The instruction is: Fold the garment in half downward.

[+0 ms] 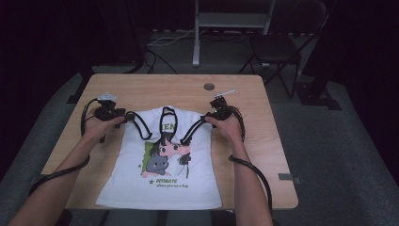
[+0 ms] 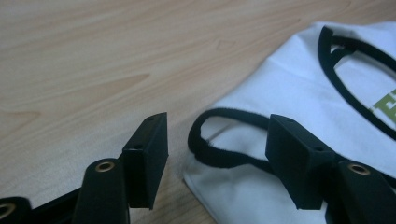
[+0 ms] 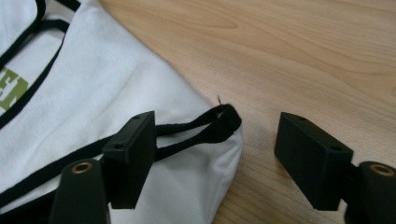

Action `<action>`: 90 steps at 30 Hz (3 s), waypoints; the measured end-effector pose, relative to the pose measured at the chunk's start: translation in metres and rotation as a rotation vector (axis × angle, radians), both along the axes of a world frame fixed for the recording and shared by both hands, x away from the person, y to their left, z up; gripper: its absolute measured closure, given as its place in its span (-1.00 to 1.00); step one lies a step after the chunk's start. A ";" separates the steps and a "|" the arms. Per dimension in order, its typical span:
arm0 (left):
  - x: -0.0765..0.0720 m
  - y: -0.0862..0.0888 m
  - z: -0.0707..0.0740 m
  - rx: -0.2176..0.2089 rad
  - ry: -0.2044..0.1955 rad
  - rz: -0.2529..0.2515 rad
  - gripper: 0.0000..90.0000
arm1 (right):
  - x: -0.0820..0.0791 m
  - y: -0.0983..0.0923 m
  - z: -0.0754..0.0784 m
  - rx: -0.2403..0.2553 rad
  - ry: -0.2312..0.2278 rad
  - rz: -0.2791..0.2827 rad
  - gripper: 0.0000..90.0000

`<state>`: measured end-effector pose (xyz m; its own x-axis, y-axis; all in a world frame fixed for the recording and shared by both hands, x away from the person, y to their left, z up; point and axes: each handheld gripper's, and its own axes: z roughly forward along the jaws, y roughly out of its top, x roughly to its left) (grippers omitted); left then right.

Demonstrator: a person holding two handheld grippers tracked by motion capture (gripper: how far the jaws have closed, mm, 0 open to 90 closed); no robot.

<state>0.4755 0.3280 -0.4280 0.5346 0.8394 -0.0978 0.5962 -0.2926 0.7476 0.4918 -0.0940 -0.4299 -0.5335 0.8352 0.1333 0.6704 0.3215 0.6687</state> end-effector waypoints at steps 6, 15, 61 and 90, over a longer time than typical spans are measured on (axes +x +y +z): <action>0.001 -0.002 -0.007 0.001 0.011 -0.015 -0.02 | -0.004 0.007 0.000 -0.054 -0.041 0.081 0.12; 0.005 -0.007 -0.006 -0.026 0.054 -0.024 0.73 | -0.006 0.010 0.000 -0.033 -0.045 0.132 0.68; 0.017 -0.001 0.050 -0.328 -0.041 0.015 0.83 | 0.006 -0.003 0.050 0.214 -0.116 0.009 0.81; 0.014 -0.003 0.072 -0.381 -0.127 0.021 0.83 | 0.000 -0.016 0.063 0.369 -0.173 -0.059 0.81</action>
<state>0.4896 0.3250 -0.3555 0.5457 0.7669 -0.3378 0.4946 0.0307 0.8686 0.4917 -0.1098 -0.3670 -0.5267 0.7783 0.3419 0.5481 0.0035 0.8364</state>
